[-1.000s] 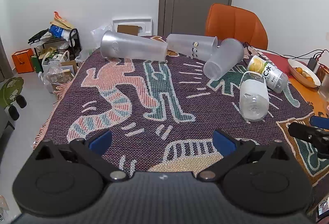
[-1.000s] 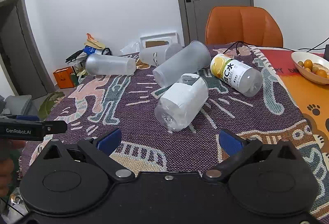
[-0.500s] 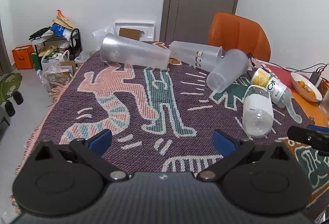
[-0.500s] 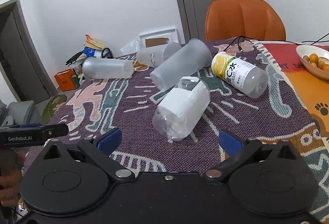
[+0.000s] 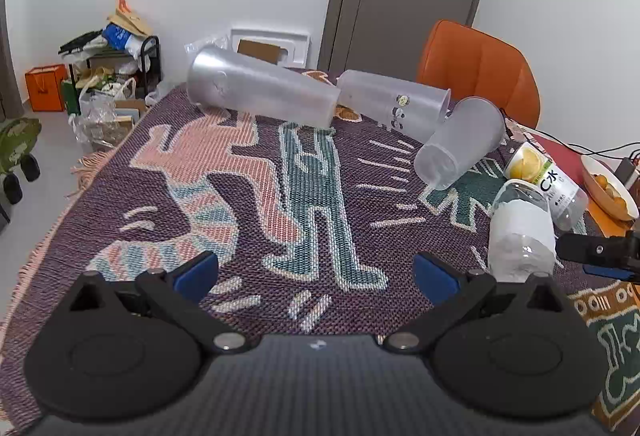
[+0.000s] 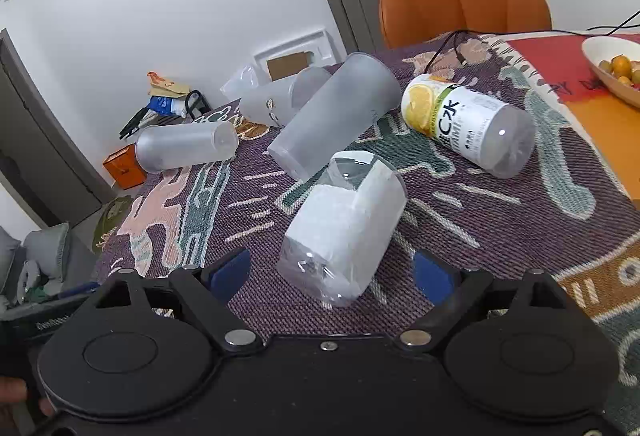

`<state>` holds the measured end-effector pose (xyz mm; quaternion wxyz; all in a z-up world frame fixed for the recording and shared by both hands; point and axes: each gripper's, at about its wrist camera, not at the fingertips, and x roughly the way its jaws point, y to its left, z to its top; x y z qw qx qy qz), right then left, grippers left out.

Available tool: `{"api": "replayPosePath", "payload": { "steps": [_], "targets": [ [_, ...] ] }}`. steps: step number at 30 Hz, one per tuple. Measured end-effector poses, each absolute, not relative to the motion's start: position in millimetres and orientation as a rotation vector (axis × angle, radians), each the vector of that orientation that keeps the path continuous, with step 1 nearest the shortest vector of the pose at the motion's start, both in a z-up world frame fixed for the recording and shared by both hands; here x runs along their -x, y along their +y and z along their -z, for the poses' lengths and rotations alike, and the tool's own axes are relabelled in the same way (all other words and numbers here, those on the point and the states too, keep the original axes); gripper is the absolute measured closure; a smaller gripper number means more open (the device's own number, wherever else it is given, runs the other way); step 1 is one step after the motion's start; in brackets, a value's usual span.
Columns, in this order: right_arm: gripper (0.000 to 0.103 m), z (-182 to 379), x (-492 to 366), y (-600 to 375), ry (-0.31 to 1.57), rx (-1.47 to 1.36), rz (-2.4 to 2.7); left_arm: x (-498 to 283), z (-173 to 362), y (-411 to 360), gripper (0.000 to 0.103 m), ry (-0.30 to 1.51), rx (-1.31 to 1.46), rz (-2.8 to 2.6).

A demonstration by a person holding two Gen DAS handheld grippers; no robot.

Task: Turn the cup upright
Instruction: 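Move the right tool to the paper-wrapped clear cup and close on it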

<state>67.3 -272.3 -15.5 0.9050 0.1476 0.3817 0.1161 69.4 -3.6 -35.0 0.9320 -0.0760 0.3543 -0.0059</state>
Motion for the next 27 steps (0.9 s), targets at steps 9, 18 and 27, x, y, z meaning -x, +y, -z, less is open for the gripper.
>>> {"api": "replayPosePath", "payload": {
  "steps": [9,18,27],
  "targets": [
    [0.017,32,-101,-269,0.889,-0.365,-0.234,-91,51,1,0.000,0.761,0.188,0.015],
    [0.016,47,-130,-268,0.967,-0.449,-0.226,-103,61,7,0.000,0.781,0.195,0.027],
    [0.032,55,-138,-263,1.007,-0.476,-0.223,-102,57,14,0.000,0.762,0.226,0.034]
  ]
}}
